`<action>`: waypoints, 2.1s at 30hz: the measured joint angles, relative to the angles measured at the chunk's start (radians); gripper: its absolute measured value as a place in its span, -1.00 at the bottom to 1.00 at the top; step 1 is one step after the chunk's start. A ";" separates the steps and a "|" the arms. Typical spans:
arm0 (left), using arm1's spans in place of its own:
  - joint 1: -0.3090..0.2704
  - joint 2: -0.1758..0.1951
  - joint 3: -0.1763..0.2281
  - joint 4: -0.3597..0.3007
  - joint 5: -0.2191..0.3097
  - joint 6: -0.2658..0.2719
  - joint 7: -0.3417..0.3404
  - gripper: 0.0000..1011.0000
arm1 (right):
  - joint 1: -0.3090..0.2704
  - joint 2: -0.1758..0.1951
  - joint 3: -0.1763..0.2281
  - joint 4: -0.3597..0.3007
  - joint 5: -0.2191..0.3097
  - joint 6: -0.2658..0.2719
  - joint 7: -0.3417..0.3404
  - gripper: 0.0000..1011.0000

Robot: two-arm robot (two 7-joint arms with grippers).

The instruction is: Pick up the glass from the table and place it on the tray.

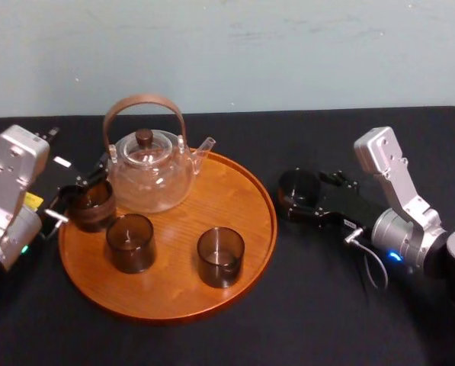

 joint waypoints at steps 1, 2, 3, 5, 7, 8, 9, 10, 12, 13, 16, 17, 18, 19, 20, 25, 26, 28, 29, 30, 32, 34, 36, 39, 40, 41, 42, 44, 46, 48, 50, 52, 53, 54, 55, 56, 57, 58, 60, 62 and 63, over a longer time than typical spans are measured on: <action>0.000 0.000 0.000 0.000 0.000 0.000 0.000 0.98 | 0.006 -0.003 -0.003 0.007 -0.002 0.001 0.001 0.98; 0.000 0.000 0.000 0.000 0.000 0.000 0.000 0.98 | 0.009 -0.004 -0.004 0.011 -0.003 0.001 0.001 0.98; 0.000 0.000 0.000 0.000 0.000 0.000 0.000 0.98 | 0.012 -0.005 -0.005 0.014 -0.004 0.001 0.001 0.98; 0.000 0.000 0.000 0.000 0.000 0.000 0.000 0.98 | 0.017 -0.008 -0.007 0.021 -0.006 0.001 0.002 0.98; 0.000 0.000 0.000 0.000 0.000 0.000 0.000 0.98 | 0.024 -0.011 -0.010 0.031 -0.008 0.001 0.003 0.98; 0.000 0.000 0.000 0.000 0.000 0.000 0.000 0.98 | 0.029 -0.014 -0.013 0.038 -0.010 0.001 0.003 0.98; 0.000 0.000 0.000 0.000 0.000 0.000 0.000 0.98 | 0.029 -0.014 -0.013 0.038 -0.010 0.001 0.003 0.98; 0.000 0.000 0.000 0.000 0.000 0.000 0.000 0.98 | 0.034 -0.016 -0.015 0.044 -0.012 0.000 0.004 0.98; 0.000 0.000 0.000 0.000 0.000 0.000 0.000 0.98 | 0.040 -0.019 -0.018 0.054 -0.013 0.000 0.005 0.98; 0.000 0.000 0.000 0.000 0.000 0.000 0.000 0.98 | 0.042 -0.020 -0.019 0.057 -0.014 -0.001 0.005 0.98; 0.000 0.000 0.000 0.000 0.000 0.000 0.000 0.98 | 0.047 -0.024 -0.022 0.067 -0.015 -0.001 0.005 0.98; 0.000 0.000 0.000 0.000 0.000 0.000 0.000 0.98 | 0.048 -0.025 -0.022 0.069 -0.016 -0.001 0.005 0.98; 0.000 0.000 0.000 0.000 0.000 0.000 0.000 0.98 | 0.050 -0.026 -0.023 0.071 -0.017 -0.002 0.005 0.98; 0.000 0.000 0.000 0.000 0.000 0.000 0.000 0.98 | 0.050 -0.027 -0.023 0.072 -0.017 -0.002 0.005 0.98; 0.000 0.000 0.000 0.000 0.000 0.000 0.000 0.98 | 0.051 -0.028 -0.024 0.073 -0.018 -0.002 0.005 0.98; 0.000 0.000 0.000 0.000 0.000 0.000 0.000 0.98 | 0.052 -0.029 -0.025 0.074 -0.020 -0.002 0.004 0.98; 0.000 0.000 0.000 0.000 0.000 0.000 0.000 0.98 | 0.052 -0.029 -0.025 0.073 -0.020 -0.002 0.004 0.98; 0.000 0.000 0.000 0.000 0.000 0.000 0.000 0.98 | 0.052 -0.029 -0.024 0.074 -0.020 -0.002 0.004 0.98; 0.000 0.000 0.000 0.000 0.000 0.000 0.000 0.98 | 0.052 -0.029 -0.024 0.074 -0.020 -0.002 0.004 0.97; 0.000 0.000 0.000 0.000 0.000 0.000 0.000 0.98 | 0.052 -0.029 -0.024 0.073 -0.020 -0.002 0.004 0.94; 0.000 0.000 0.000 0.000 0.000 0.000 0.000 0.98 | 0.052 -0.028 -0.024 0.073 -0.019 -0.002 0.004 0.87; 0.000 0.000 0.000 0.000 0.000 0.000 0.000 0.98 | 0.052 -0.028 -0.024 0.073 -0.019 -0.002 0.004 0.81; 0.000 0.000 0.000 0.000 0.000 0.000 0.000 0.98 | 0.052 -0.028 -0.024 0.073 -0.019 -0.002 0.004 0.79; 0.000 0.000 0.000 0.000 0.000 0.000 0.000 0.98 | 0.052 -0.028 -0.023 0.073 -0.019 -0.002 0.004 0.79; 0.000 0.000 0.000 0.000 0.000 0.000 0.000 0.98 | 0.052 -0.028 -0.023 0.073 -0.019 -0.002 0.004 0.79; 0.000 0.000 0.000 0.000 0.000 0.000 0.000 0.98 | 0.052 -0.028 -0.023 0.073 -0.019 -0.002 0.004 0.79; 0.000 0.000 0.000 0.000 0.000 0.000 0.000 0.98 | 0.051 -0.028 -0.023 0.073 -0.019 -0.002 0.004 0.79; 0.000 0.000 0.000 0.000 0.000 0.000 0.000 0.98 | 0.051 -0.027 -0.022 0.072 -0.017 -0.002 0.004 0.79; 0.000 0.000 0.000 0.000 0.000 0.000 0.000 0.98 | 0.045 -0.022 -0.017 0.062 -0.012 -0.004 0.006 0.79; 0.000 0.000 0.000 0.000 0.000 0.000 0.000 0.98 | 0.042 -0.018 -0.016 0.051 -0.013 -0.004 0.006 0.79; 0.000 0.000 0.000 0.000 0.000 0.000 0.000 0.98 | 0.038 -0.013 -0.016 0.038 -0.015 -0.005 0.005 0.79; 0.000 0.000 0.000 0.000 0.000 0.000 0.000 0.98 | 0.033 -0.007 -0.017 0.016 -0.023 -0.006 0.001 0.79; 0.000 0.000 0.000 0.000 0.000 0.000 0.000 0.98 | 0.031 -0.005 -0.018 0.009 -0.025 -0.006 0.000 0.79; 0.000 0.000 0.000 0.000 0.000 0.000 0.000 0.98 | 0.029 -0.003 -0.018 0.001 -0.027 -0.006 -0.001 0.79; 0.000 0.000 0.000 0.000 0.000 0.000 0.000 0.98 | 0.027 0.000 -0.019 -0.013 -0.032 -0.005 -0.002 0.79; 0.000 0.000 0.000 0.000 0.000 0.000 0.000 0.98 | 0.026 0.001 -0.020 -0.019 -0.034 -0.005 -0.002 0.79; 0.000 0.000 0.000 0.000 0.000 0.000 0.000 0.98 | 0.025 0.002 -0.021 -0.028 -0.036 -0.004 -0.002 0.79; 0.000 0.000 0.000 0.000 0.000 0.000 0.000 0.98 | 0.024 0.002 -0.022 -0.031 -0.038 -0.003 -0.002 0.79; 0.000 0.000 0.000 0.000 0.000 0.000 0.000 0.98 | 0.024 0.002 -0.025 -0.038 -0.041 -0.002 -0.002 0.79; 0.000 0.000 0.000 0.000 0.000 0.000 0.000 0.98 | 0.026 0.000 -0.028 -0.040 -0.043 -0.001 -0.001 0.79; 0.000 0.000 0.000 0.000 0.000 0.000 0.000 0.98 | 0.027 -0.001 -0.029 -0.041 -0.044 -0.001 0.000 0.79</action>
